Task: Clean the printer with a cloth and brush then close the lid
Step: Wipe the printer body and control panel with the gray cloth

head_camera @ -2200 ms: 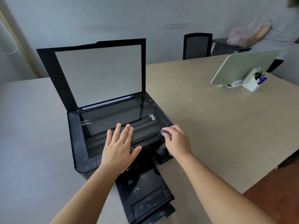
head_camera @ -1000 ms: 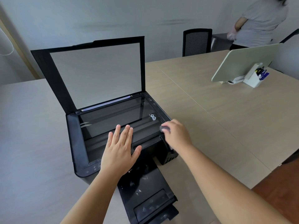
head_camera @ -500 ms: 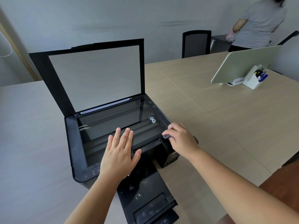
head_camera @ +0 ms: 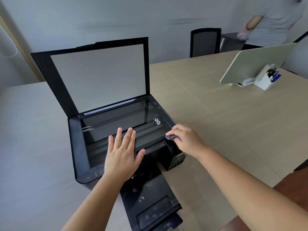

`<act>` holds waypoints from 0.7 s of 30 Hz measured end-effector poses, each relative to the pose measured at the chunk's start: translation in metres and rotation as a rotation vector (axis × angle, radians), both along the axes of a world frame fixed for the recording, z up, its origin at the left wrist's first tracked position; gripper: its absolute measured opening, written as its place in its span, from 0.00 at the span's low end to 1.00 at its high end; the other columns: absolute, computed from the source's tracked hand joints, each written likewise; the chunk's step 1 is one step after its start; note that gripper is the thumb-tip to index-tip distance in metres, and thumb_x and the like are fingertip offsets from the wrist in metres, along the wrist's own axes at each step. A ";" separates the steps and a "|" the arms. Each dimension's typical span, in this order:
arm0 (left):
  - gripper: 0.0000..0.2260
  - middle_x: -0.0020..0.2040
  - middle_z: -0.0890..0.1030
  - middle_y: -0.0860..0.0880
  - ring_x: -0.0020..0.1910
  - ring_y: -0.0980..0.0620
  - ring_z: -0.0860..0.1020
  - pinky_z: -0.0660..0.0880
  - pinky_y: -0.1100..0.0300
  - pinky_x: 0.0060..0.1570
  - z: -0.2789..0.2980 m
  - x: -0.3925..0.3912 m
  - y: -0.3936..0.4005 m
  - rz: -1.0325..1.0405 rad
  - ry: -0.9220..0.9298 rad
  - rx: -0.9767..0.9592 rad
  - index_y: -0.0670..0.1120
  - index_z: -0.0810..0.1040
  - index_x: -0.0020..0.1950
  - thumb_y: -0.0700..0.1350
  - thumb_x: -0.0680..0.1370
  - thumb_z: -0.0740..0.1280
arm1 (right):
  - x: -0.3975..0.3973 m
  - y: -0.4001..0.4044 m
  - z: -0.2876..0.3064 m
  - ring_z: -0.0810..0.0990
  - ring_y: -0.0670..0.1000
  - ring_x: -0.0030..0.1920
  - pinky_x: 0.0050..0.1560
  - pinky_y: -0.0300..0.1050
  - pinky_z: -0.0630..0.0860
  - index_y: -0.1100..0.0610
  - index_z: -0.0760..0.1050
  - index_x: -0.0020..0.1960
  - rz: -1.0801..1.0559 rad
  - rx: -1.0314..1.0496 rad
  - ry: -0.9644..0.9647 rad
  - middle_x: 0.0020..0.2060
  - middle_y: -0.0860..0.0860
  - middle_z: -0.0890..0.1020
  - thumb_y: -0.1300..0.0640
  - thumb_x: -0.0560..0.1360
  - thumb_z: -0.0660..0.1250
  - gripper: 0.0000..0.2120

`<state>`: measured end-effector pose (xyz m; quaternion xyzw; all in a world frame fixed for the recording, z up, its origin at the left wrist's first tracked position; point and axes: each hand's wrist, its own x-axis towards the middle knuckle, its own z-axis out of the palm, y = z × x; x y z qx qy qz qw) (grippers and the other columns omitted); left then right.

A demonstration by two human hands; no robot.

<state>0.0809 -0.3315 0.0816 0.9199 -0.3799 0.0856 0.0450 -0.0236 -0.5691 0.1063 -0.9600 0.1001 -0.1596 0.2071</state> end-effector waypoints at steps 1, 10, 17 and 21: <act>0.35 0.79 0.58 0.50 0.79 0.45 0.47 0.39 0.46 0.74 0.001 0.000 -0.002 0.018 0.018 -0.023 0.46 0.58 0.78 0.66 0.78 0.44 | -0.001 -0.011 0.001 0.78 0.54 0.48 0.49 0.43 0.75 0.53 0.82 0.51 -0.050 -0.008 0.011 0.46 0.50 0.80 0.68 0.69 0.67 0.15; 0.36 0.80 0.53 0.52 0.79 0.46 0.42 0.39 0.46 0.74 0.006 -0.008 -0.041 0.154 0.096 -0.096 0.47 0.53 0.79 0.66 0.77 0.38 | 0.013 -0.005 0.004 0.76 0.54 0.51 0.48 0.46 0.76 0.55 0.82 0.52 0.137 -0.006 0.049 0.47 0.50 0.80 0.65 0.72 0.67 0.12; 0.34 0.79 0.57 0.52 0.79 0.48 0.45 0.45 0.46 0.76 -0.001 -0.010 -0.040 0.229 0.061 -0.135 0.47 0.57 0.78 0.65 0.79 0.43 | 0.024 -0.049 0.007 0.75 0.55 0.49 0.46 0.43 0.71 0.54 0.82 0.52 0.090 -0.030 0.079 0.43 0.51 0.78 0.64 0.73 0.67 0.11; 0.35 0.79 0.53 0.55 0.79 0.49 0.41 0.39 0.46 0.76 0.002 -0.011 -0.042 0.287 0.095 -0.145 0.49 0.53 0.79 0.67 0.78 0.41 | 0.065 -0.054 0.011 0.75 0.54 0.51 0.47 0.42 0.70 0.52 0.82 0.53 0.063 0.030 0.128 0.45 0.51 0.75 0.59 0.75 0.67 0.09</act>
